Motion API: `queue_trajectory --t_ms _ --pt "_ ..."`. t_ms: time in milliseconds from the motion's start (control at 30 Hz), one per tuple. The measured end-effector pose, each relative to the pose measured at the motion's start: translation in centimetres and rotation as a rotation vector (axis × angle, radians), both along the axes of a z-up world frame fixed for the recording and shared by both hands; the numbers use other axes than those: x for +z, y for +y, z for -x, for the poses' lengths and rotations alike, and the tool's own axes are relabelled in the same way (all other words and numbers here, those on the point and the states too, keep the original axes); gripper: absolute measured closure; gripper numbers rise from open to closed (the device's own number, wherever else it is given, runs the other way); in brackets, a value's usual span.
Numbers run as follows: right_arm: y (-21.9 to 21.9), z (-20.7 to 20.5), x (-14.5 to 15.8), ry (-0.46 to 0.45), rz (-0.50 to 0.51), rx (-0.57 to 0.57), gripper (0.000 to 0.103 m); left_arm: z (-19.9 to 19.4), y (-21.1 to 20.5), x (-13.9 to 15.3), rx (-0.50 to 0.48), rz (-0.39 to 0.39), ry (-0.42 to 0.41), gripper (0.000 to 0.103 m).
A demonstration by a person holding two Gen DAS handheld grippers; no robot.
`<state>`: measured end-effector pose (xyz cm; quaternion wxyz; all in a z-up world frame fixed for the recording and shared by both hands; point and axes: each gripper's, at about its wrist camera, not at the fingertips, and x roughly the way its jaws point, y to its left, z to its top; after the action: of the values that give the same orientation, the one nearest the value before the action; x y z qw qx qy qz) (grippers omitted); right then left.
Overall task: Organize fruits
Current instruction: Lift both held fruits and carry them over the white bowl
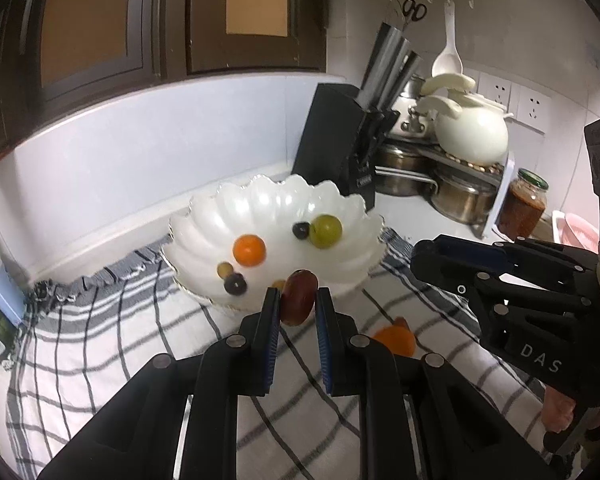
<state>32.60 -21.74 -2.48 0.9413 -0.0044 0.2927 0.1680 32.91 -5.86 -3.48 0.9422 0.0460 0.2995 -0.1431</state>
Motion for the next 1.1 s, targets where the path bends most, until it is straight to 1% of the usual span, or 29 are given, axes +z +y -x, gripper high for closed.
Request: queue_trajectory --t_ms 267,500,767,967,1100 --pt "0.4 -2.3 0.8 -0.028 0.009 0.000 0.080 -2.6 0.3 0.6 0.021 0.004 -0.012 0.085" --pt "0.5 -5.0 0.7 -0.009 0.001 -0.004 0.080 -4.7 0.2 0.9 0.029 -0.009 -0.020 0.085" --pt "0.3 -8.0 0.9 0.012 0.003 -0.007 0.080 -8.1 -0.4 0.5 0.015 -0.001 0.020 0.085" --pt "0.0 -10.4 0.5 0.059 0.014 -0.005 0.080 -10.7 -1.1 -0.1 0.009 -0.009 0.060 0.085" --pt "-0.1 -11.8 0.0 0.089 0.027 -0.005 0.080 -12.1 -1.8 -0.5 0.008 -0.028 0.073 0.085"
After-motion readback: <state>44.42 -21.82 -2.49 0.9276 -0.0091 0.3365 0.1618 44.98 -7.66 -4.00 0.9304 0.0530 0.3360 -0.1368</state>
